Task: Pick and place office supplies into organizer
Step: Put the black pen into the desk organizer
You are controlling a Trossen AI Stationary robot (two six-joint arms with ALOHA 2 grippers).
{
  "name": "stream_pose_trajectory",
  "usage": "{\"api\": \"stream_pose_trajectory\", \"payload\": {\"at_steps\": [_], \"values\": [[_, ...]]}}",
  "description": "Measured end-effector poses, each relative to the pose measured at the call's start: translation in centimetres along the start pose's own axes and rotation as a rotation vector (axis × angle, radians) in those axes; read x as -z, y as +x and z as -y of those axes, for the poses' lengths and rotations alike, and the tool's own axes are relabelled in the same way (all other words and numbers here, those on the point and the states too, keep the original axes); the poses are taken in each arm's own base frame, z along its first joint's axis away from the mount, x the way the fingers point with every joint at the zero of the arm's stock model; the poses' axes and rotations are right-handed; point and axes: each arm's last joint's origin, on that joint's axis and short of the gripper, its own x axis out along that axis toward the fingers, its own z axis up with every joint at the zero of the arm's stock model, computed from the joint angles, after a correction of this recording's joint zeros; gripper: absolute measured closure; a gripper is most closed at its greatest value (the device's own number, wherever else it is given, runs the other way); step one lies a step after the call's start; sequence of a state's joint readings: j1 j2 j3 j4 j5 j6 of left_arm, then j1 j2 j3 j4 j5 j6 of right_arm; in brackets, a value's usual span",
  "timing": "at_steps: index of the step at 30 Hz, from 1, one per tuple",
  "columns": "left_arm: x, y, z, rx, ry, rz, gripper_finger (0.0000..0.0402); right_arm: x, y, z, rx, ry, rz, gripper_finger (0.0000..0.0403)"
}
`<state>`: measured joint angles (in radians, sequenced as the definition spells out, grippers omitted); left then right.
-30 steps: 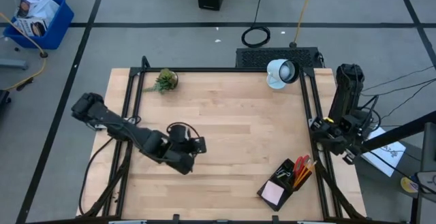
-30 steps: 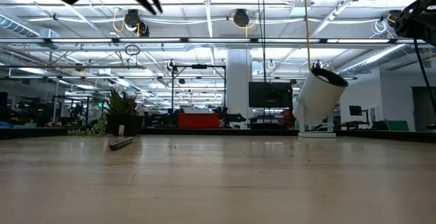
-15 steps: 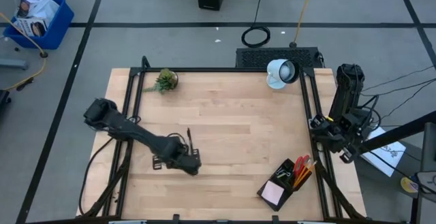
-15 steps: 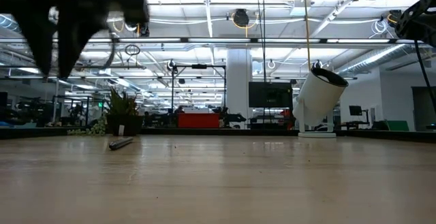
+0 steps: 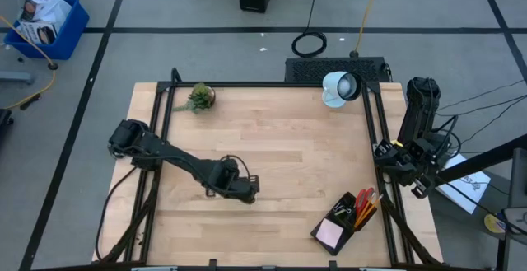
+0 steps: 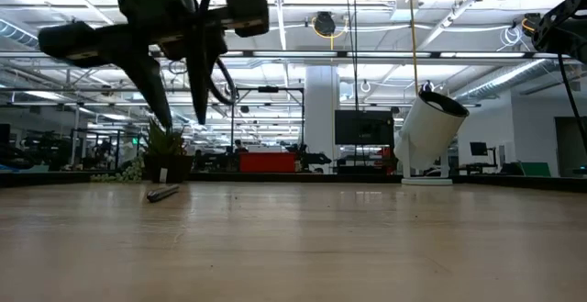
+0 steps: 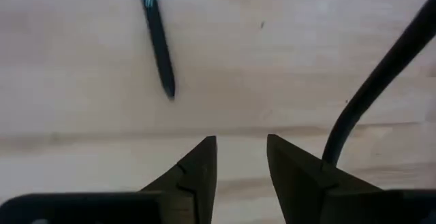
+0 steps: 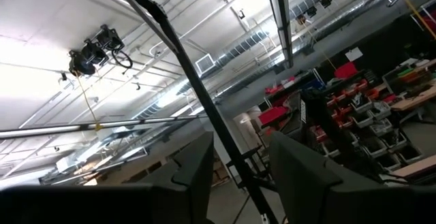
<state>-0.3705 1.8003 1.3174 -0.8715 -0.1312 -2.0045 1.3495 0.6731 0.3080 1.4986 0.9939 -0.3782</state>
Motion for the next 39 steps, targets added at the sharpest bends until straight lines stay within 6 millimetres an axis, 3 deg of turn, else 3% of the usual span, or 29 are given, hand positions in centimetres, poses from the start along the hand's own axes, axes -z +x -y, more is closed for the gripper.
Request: {"api": "stream_pose_trajectory", "payload": {"at_steps": [3,7,15,31,39], "values": [[-1.1,0.4,0.0,-0.054,0.066,0.04,0.0268,0.0,0.0,0.0,0.0,0.0,0.0,0.0271],[-3.0,1.9,-0.1,-0.183,0.007,0.066,0.0268,0.0,0.0,0.0,0.001,0.006,0.001,0.0271],[-4.4,5.3,1.2,-0.214,0.05,-0.014,0.0268,0.0,0.0,0.0,0.0,0.026,-0.003,0.0271],[-2.3,4.5,-0.3,-0.255,0.009,0.079,0.0268,0.2,0.0,-0.1,-0.003,0.004,-0.015,0.0273],[-2.7,6.1,-0.1,-0.298,0.001,0.072,0.0268,0.2,0.0,0.0,0.03,-0.001,-0.025,0.0273]]}}
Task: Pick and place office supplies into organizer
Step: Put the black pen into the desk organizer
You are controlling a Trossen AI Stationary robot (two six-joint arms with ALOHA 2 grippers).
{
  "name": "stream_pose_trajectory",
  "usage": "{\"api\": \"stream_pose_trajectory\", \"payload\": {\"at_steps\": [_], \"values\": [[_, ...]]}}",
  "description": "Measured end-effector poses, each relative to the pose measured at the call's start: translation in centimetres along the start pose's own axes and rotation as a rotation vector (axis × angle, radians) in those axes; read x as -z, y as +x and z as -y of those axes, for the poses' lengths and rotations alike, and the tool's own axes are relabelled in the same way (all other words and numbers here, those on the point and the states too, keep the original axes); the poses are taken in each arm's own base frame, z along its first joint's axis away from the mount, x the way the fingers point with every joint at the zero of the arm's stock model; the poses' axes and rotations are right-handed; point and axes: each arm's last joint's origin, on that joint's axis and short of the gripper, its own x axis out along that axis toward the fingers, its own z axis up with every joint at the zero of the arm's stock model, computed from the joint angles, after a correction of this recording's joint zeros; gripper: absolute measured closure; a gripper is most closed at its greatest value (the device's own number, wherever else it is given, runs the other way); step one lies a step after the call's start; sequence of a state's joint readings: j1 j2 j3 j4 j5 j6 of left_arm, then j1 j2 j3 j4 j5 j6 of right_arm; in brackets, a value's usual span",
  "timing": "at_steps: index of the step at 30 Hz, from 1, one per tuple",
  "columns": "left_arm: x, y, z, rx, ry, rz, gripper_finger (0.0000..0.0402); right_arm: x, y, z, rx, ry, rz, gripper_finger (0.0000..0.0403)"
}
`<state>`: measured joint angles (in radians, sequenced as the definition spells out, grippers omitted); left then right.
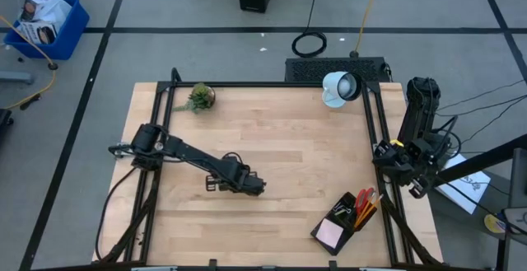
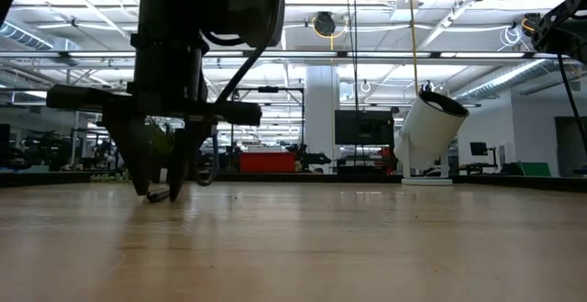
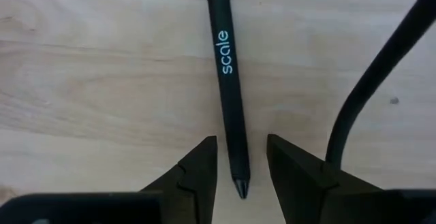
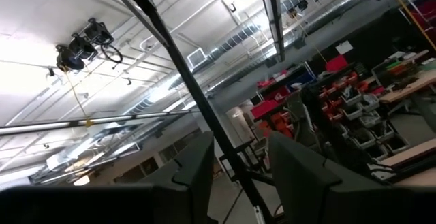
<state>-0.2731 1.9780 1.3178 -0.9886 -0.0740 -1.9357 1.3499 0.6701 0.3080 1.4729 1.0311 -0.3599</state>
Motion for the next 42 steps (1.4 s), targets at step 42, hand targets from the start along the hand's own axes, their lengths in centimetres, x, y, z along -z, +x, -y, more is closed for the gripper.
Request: {"api": "stream_pose_trajectory", "payload": {"at_steps": [42], "values": [[0.5,0.5,1.9,0.196,0.045,0.026,0.038,-0.1,0.2,1.2,0.28,-0.057,-0.064,0.0273]]}}
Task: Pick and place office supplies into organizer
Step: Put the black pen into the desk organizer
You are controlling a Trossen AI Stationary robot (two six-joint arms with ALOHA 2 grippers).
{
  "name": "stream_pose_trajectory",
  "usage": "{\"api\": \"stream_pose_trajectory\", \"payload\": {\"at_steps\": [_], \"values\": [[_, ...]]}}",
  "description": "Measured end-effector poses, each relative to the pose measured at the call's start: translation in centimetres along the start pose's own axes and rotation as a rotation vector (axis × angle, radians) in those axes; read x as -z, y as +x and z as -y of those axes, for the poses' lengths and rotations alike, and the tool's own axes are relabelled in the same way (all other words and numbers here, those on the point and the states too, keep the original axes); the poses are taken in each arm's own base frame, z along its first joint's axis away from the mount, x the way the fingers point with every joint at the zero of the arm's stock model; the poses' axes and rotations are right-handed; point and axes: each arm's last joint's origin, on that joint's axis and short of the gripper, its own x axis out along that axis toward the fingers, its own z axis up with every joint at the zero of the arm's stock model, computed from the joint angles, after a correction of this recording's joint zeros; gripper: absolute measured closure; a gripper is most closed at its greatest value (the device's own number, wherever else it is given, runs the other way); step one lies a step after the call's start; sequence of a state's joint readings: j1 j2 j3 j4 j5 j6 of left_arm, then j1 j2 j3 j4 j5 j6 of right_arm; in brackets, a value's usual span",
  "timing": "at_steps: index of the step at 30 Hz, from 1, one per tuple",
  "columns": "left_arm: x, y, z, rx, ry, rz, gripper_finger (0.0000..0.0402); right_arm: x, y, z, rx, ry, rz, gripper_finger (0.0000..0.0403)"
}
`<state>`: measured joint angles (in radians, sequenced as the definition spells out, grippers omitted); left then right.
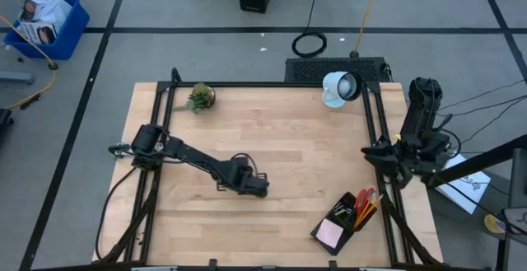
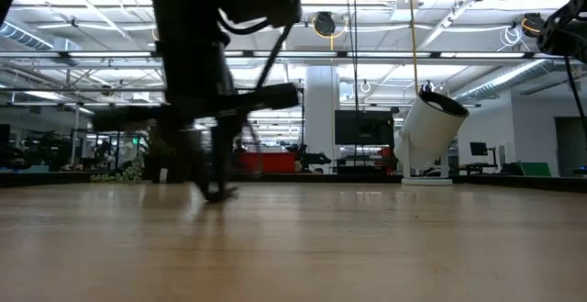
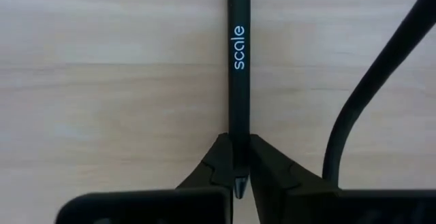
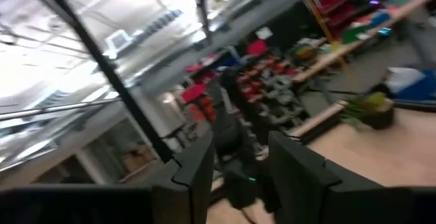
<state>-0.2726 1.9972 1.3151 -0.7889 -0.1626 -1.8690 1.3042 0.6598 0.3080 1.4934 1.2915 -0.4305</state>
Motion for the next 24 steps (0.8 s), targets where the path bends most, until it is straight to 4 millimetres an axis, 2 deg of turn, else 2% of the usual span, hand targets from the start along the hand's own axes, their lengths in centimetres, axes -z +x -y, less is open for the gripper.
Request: {"api": "stream_pose_trajectory", "payload": {"at_steps": [6,10,15,18,24], "values": [[0.0,-0.5,1.8,0.203,0.002,0.013,0.0379,-0.1,0.3,0.6,0.119,0.008,-0.019,0.0273],[0.0,-0.8,3.1,0.342,-0.026,0.037,0.0394,-0.1,0.4,0.6,0.133,-0.006,-0.011,0.0273],[0.2,-1.6,4.6,0.518,-0.038,0.056,0.0384,0.0,0.5,0.8,0.162,0.044,-0.001,0.0273],[0.3,-2.2,5.5,0.622,-0.025,0.054,0.0378,0.7,0.4,1.4,0.222,0.105,-0.019,0.0273],[0.4,-3.8,7.3,0.86,-0.001,0.047,0.0394,2.6,-0.3,3.2,0.249,0.264,-0.014,0.0273]]}}
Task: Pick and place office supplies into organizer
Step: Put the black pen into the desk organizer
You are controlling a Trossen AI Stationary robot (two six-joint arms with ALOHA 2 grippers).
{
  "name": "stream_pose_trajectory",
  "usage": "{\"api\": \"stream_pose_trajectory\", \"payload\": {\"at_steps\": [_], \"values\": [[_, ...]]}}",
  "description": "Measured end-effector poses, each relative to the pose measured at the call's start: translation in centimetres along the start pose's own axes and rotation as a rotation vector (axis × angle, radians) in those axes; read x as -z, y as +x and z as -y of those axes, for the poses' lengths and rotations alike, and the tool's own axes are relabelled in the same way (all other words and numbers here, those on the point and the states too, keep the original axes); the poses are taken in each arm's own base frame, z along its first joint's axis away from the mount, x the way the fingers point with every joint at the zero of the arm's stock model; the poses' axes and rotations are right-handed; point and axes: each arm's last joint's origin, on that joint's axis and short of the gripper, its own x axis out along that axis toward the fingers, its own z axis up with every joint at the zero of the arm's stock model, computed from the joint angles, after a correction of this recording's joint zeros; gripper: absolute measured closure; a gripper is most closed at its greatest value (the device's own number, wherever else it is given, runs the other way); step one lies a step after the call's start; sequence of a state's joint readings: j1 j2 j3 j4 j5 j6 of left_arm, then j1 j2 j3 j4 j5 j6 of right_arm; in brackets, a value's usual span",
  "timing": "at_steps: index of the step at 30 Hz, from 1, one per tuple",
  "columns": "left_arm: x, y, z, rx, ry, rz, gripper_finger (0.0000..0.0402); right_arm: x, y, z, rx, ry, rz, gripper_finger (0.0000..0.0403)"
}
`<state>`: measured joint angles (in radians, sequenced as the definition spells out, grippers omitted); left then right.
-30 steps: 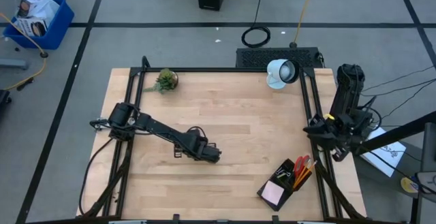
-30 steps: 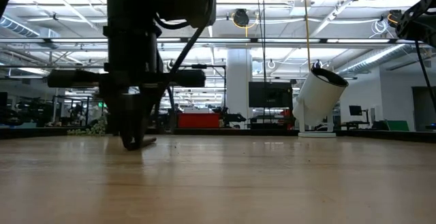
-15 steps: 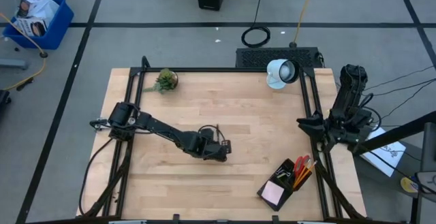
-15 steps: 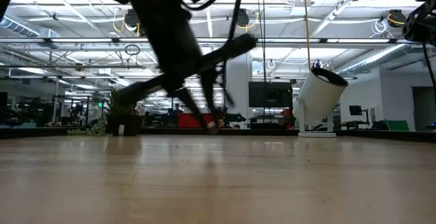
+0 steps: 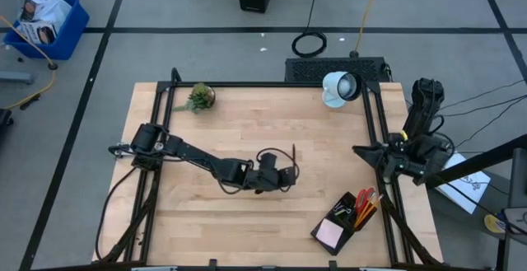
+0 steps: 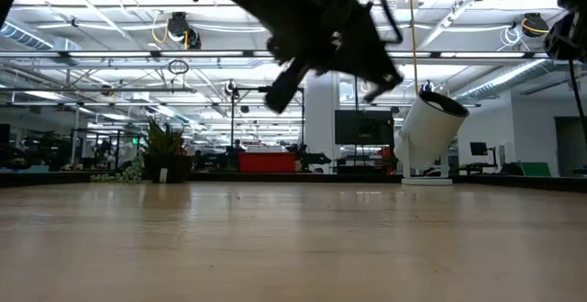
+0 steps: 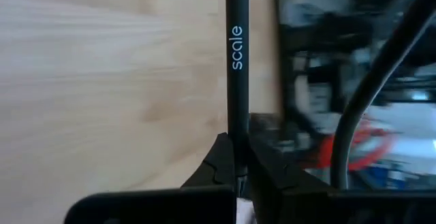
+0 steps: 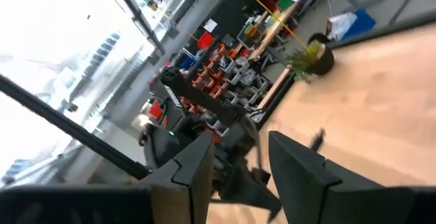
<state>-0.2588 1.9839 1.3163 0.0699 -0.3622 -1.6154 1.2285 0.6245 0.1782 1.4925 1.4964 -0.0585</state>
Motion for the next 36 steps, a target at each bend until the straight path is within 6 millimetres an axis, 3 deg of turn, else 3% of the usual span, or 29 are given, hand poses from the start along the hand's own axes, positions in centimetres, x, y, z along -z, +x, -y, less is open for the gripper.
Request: {"api": "stream_pose_trajectory", "payload": {"at_steps": [5,9,18,24,27,30,36], "values": [[-0.2,-0.1,1.8,0.176,-0.019,0.013,0.0386,1.0,0.0,2.3,0.009,0.158,0.013,0.027],[-0.2,-0.3,2.6,0.256,-0.02,0.027,0.0388,0.7,0.2,2.6,0.023,0.317,0.046,0.0244],[-0.4,-0.9,4.3,0.421,-0.037,0.027,0.0386,0.5,0.6,2.6,0.017,0.24,0.086,0.019],[-0.3,-1.0,4.3,0.429,-0.028,0.025,0.0395,0.0,1.0,1.3,0.001,0.128,0.106,0.0192],[-0.3,-1.0,4.4,0.433,-0.025,0.025,0.0392,-0.1,1.2,1.5,0.017,0.175,0.134,0.0193],[-0.2,-1.0,4.4,0.44,-0.024,0.019,0.0383,0.1,1.5,1.1,-0.102,0.231,0.132,0.0192],[0.0,-1.1,4.4,0.434,-0.013,0.016,0.0395,-0.8,2.8,-2.8,-0.178,0.152,0.116,0.0192]]}}
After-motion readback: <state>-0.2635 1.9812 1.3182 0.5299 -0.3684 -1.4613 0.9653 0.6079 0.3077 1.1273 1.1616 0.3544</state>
